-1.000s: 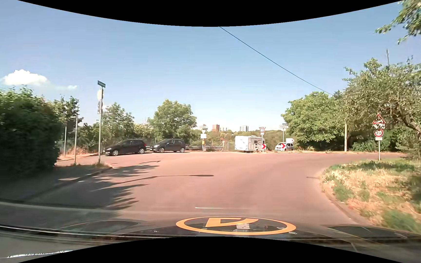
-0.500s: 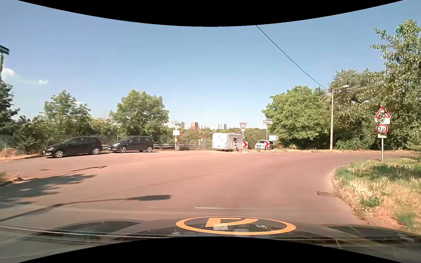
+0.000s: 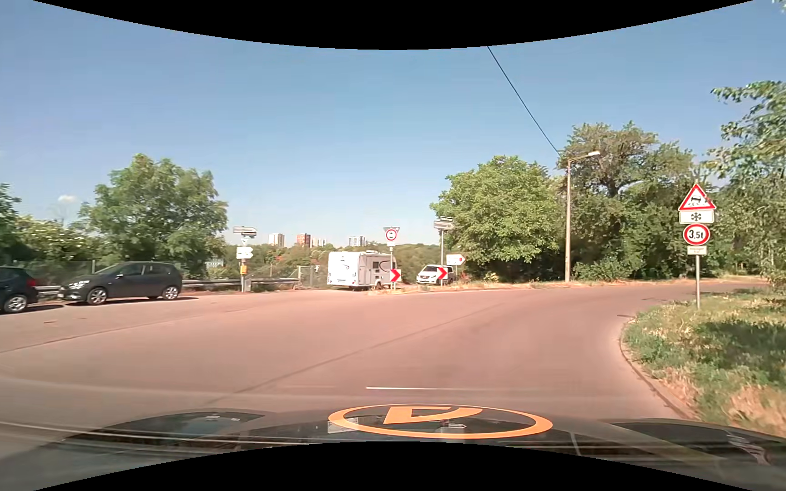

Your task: Follow the waypoints while adhering to traffic rules and regulations

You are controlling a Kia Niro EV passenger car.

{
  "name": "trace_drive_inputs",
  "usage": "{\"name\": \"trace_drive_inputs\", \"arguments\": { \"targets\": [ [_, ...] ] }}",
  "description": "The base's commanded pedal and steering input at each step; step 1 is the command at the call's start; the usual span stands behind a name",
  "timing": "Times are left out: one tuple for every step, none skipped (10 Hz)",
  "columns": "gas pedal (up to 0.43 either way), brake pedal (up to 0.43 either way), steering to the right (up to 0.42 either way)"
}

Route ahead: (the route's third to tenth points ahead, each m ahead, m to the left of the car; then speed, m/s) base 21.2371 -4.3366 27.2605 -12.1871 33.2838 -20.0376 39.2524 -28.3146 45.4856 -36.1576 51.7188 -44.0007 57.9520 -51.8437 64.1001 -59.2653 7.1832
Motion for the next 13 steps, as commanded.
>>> {"name": "trace_drive_inputs", "arguments": {
  "targets": [
    [0.130,0.000,0.188],
    [0.150,0.000,0.188],
    [0.169,0.000,0.191],
    [0.169,0.000,0.197],
    [0.169,0.000,0.198],
    [0.177,0.000,0.195],
    [0.177,0.000,0.189],
    [0.177,0.000,0.186],
    [0.197,0.000,0.184],
    [0.220,0.000,0.181],
    [0.220,0.000,0.179],
    [0.220,0.000,0.176],
    [0.220,0.000,0.173]
  ]
}}
